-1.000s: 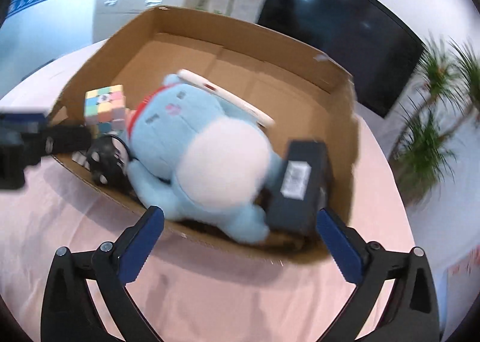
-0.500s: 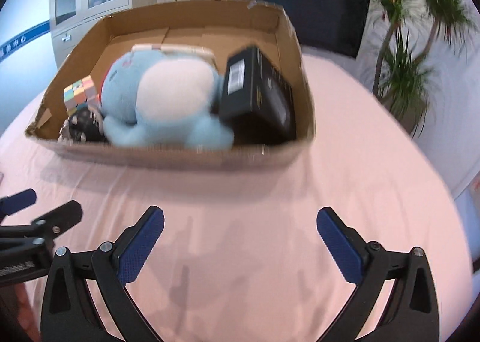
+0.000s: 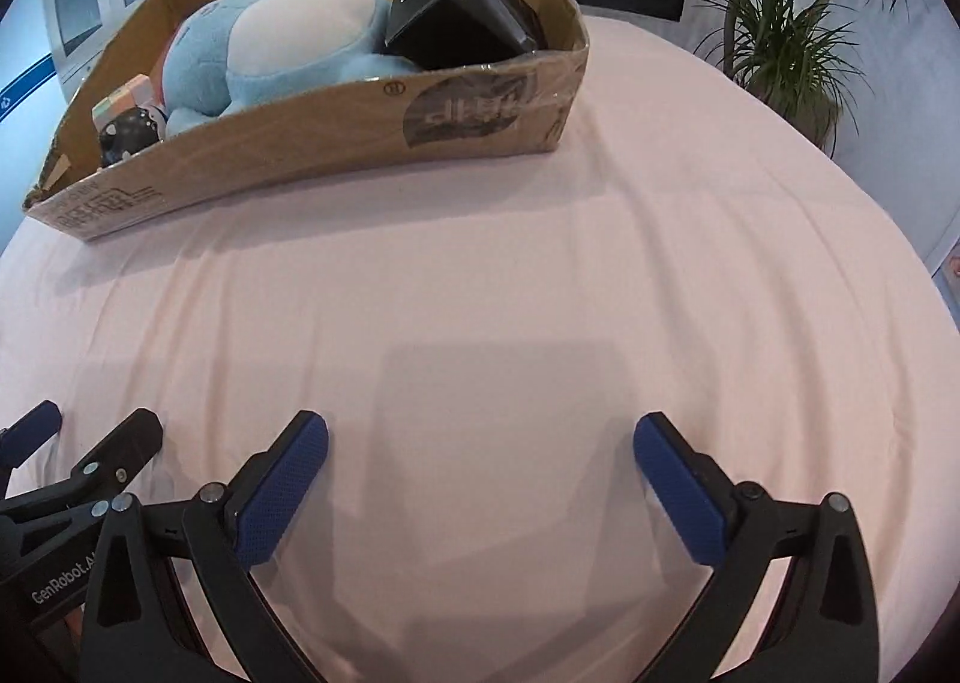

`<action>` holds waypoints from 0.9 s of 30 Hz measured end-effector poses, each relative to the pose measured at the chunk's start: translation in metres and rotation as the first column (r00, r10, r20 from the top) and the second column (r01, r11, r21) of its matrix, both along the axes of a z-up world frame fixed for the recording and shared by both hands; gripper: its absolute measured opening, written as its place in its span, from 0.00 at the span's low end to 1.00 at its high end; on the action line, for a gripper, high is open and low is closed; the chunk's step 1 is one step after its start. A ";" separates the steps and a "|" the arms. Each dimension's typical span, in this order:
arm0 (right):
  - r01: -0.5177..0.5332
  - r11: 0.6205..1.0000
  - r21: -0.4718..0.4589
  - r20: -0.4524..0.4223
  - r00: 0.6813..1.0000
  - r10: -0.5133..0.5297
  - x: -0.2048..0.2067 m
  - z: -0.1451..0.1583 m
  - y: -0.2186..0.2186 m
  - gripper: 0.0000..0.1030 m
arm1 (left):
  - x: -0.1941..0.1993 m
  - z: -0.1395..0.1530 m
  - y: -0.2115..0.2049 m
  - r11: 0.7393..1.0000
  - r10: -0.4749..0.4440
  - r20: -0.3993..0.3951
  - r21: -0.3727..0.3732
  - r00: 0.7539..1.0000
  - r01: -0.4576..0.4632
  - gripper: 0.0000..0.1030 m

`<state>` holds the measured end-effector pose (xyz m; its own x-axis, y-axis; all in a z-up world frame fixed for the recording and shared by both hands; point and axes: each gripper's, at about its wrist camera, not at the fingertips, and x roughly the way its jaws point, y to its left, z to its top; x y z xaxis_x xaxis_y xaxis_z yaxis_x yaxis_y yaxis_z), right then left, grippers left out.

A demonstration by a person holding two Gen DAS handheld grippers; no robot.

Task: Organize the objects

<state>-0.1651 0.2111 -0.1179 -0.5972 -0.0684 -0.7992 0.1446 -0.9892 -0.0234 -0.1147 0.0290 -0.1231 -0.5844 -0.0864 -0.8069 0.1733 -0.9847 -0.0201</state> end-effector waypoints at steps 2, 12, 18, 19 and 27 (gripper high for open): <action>0.008 1.000 0.001 0.000 1.000 -0.008 0.004 0.000 0.000 0.99 | 0.006 0.000 0.002 1.000 0.008 0.000 -0.001 1.000 -0.008 1.00; 0.026 1.000 0.001 -0.002 1.000 -0.026 0.024 0.001 0.001 0.99 | 0.018 -0.001 0.000 1.000 0.024 0.002 0.003 1.000 -0.024 1.00; 0.024 1.000 0.001 -0.001 1.000 -0.024 0.024 0.002 0.003 0.99 | 0.019 -0.001 -0.002 1.000 0.030 0.002 0.004 1.000 -0.030 1.00; 0.024 1.000 0.001 -0.001 1.000 -0.024 0.025 0.001 0.002 0.99 | 0.019 -0.001 -0.002 1.000 0.030 0.002 0.004 1.000 -0.030 1.00; 0.027 1.000 0.001 -0.001 1.000 -0.027 0.025 0.001 0.002 0.99 | 0.019 -0.001 -0.002 1.000 0.029 0.002 0.004 1.000 -0.029 1.00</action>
